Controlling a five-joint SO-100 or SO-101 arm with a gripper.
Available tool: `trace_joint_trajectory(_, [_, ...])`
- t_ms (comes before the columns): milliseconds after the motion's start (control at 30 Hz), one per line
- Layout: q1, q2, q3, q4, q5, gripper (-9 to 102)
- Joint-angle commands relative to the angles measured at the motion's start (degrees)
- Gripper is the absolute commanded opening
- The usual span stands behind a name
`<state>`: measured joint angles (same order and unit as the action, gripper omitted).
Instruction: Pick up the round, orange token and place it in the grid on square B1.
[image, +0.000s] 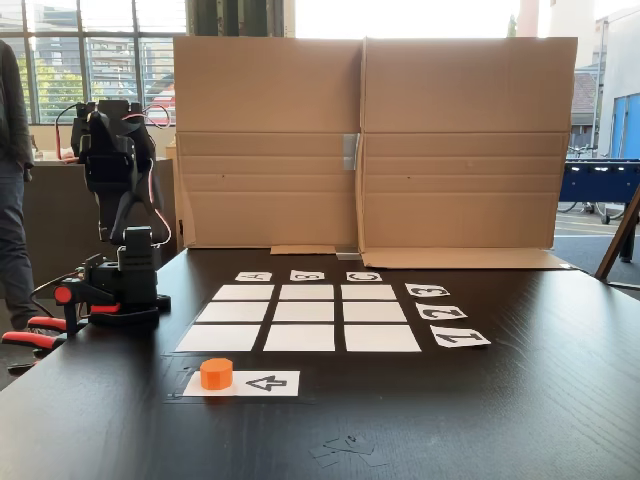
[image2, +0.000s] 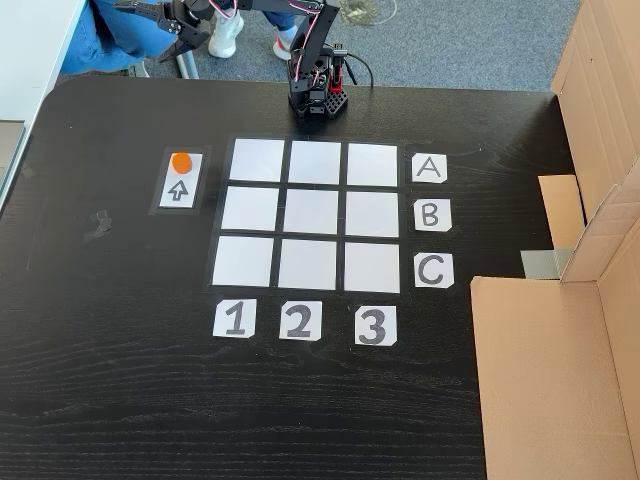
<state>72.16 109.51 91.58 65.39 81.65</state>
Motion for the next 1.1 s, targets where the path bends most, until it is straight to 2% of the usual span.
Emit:
trace_joint_trajectory(0, [-2.2, -1.1, -2.9, 0.3, -1.7, 94])
trace_joint_trajectory(233, [-4.0, -3.3, -2.3, 1.1, -1.7, 97])
trace_joint_trajectory(733, [-5.4, -12.1, -4.2, 24.1, 0.6, 97])
trace_joint_trajectory(1067, [-9.6, -16.9, -4.5, 24.3, -0.8, 96])
